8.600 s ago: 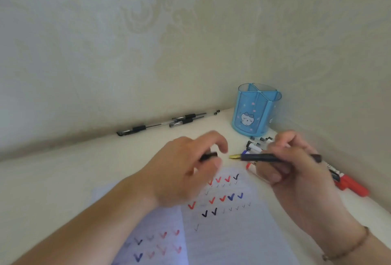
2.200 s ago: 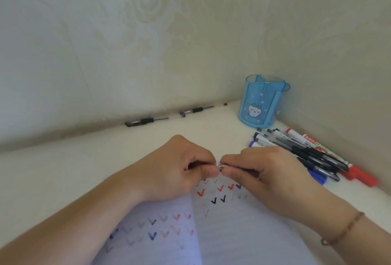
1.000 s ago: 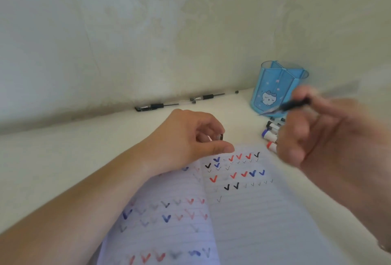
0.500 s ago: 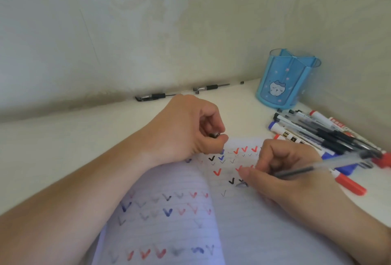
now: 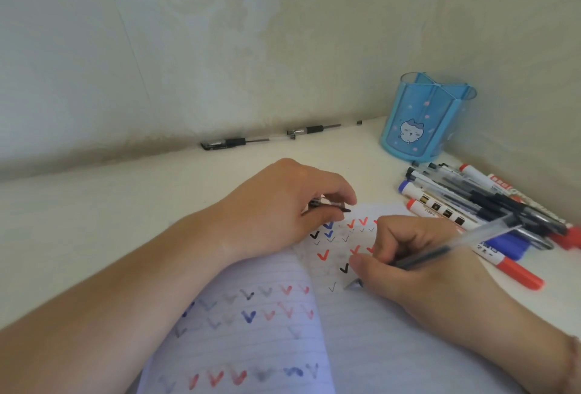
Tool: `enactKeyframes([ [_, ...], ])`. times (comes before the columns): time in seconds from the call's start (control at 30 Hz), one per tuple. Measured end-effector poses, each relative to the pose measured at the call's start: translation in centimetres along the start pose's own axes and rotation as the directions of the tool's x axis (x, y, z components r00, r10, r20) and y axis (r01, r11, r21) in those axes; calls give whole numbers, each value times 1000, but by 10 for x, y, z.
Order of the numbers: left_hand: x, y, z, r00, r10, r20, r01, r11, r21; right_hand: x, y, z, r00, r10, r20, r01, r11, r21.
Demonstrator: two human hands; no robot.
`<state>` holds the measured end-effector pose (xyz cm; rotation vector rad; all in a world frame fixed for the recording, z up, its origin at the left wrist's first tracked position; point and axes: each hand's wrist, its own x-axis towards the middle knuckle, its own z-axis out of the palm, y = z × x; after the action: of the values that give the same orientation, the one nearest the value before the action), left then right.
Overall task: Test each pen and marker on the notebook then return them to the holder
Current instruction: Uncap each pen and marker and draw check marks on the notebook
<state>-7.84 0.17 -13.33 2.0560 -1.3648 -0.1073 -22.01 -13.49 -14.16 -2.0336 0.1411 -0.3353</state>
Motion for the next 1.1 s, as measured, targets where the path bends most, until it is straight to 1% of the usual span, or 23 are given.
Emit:
enactKeyframes([
  [0.1, 1, 0, 0, 999, 49, -3, -49, 998, 34, 0, 0, -1, 1000, -6, 1, 6, 1000, -11],
  [0.17, 1, -1, 0, 997, 82, -9, -82, 996, 34, 0, 3, 0, 1000, -15, -27, 14, 999, -34],
  [0.23, 1, -1, 0, 997, 78, -9, -78, 997, 3, 1, 4, 0, 999, -21, -48, 18, 998, -60],
  [0.27, 0, -1, 0, 999, 54, -5, -54, 998, -39, 1, 5, -1, 998, -20, -54, 17, 998, -56],
  [0.3, 0, 0, 0, 1000, 22, -2, -22, 996, -88, 2, 4, -1, 998, -10, -65, 8, 1000, -30],
  [0.33, 0, 0, -1, 1000, -9, -2, 9, 991, -130, 2, 4, -3, 997, 8, -80, -5, 999, 32],
  [0.43, 0, 2, -2, 998, -63, -15, 58, 971, -232, 6, -2, -13, 985, 45, -166, 4, 959, 284],
  [0.5, 0, 3, -3, 997, -75, -9, 68, 947, -313, 8, -2, -21, 980, 38, -195, 39, 926, 376],
  [0.57, 0, 6, -3, 997, -76, -15, 66, 935, -347, 10, -1, -26, 981, 47, -186, 41, 896, 443],
  [0.7, 0, 10, -3, 998, -57, -32, 45, 950, -308, 12, 2, -24, 976, 91, -196, 8, 891, 455],
  [0.83, -1, 10, -2, 998, -63, -30, 47, 925, -377, 11, 1, -22, 984, 79, -162, 5, 887, 462],
  [1.03, -1, 13, 2, 999, -43, 1, 39, 907, -420, 10, 2, -20, 994, 21, -112, 30, 896, 442],
  [1.1, -2, 14, 2, 999, -40, -8, 33, 902, -430, 10, 3, -19, 991, 19, -134, 42, 899, 436],
])
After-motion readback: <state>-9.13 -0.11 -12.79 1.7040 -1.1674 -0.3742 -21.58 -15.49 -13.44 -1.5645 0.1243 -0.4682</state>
